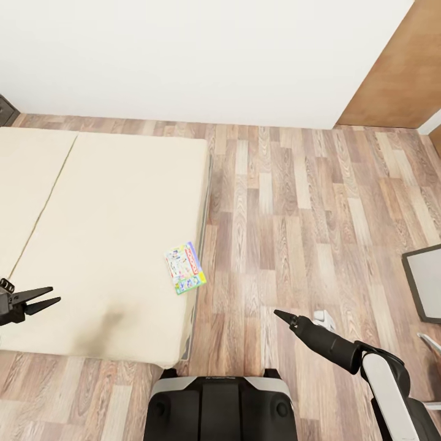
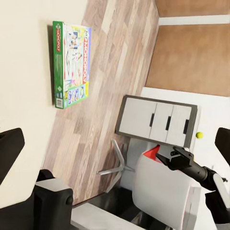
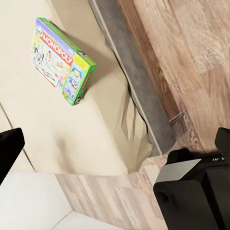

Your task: Put all the toys in the child's room - the three board games (two on the bed and one on the table), the two jigsaw puzzles on the table, and the tennis ball on the table - inside the toy box on the table in the child's room.

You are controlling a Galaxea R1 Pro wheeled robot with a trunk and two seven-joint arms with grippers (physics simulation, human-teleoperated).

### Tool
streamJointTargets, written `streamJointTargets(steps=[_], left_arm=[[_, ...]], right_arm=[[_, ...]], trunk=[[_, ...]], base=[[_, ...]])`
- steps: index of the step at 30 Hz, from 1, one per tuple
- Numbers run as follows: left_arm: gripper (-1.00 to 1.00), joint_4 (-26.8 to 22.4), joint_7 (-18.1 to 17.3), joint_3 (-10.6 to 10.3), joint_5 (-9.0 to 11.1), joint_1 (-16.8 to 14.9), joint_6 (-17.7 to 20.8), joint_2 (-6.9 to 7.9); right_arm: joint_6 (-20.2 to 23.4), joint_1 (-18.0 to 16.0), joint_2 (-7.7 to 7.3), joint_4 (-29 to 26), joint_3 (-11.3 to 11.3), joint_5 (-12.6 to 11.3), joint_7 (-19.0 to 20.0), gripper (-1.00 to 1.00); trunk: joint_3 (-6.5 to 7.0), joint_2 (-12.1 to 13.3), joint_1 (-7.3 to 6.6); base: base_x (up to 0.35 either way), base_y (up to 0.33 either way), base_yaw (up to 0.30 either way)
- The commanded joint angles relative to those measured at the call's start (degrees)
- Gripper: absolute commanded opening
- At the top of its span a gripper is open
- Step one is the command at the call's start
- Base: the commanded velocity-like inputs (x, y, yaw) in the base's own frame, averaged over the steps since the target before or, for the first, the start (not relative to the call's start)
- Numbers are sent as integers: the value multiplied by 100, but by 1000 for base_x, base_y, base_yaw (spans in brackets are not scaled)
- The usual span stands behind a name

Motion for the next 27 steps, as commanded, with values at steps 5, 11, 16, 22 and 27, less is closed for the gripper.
streamJointTargets(steps=[5, 11, 16, 22, 27], left_arm=[[100, 0, -21, -5, -9, -3, 57, 1], [100, 0, -21, -4, -32, -3, 56, 1], [100, 0, -21, -6, -43, -3, 54, -4], [100, 0, -21, -8, -49, -3, 54, -31], [100, 0, -21, -12, -49, -3, 54, -61]], right_arm=[[28, -2, 2, -2, -9, 57, 59, 100], [28, -2, 2, -2, -9, 59, 59, 100], [28, -2, 1, -2, -9, 60, 59, 100], [28, -2, -1, 0, -9, 60, 59, 100], [28, -2, -5, 5, -13, 58, 61, 100]], trunk=[[39, -8, 4], [92, -8, 4], [137, -8, 4], [190, -8, 4], [235, -8, 4]], base=[[0, 0, 75], [0, 0, 76], [0, 0, 77], [0, 0, 77], [0, 0, 72]])
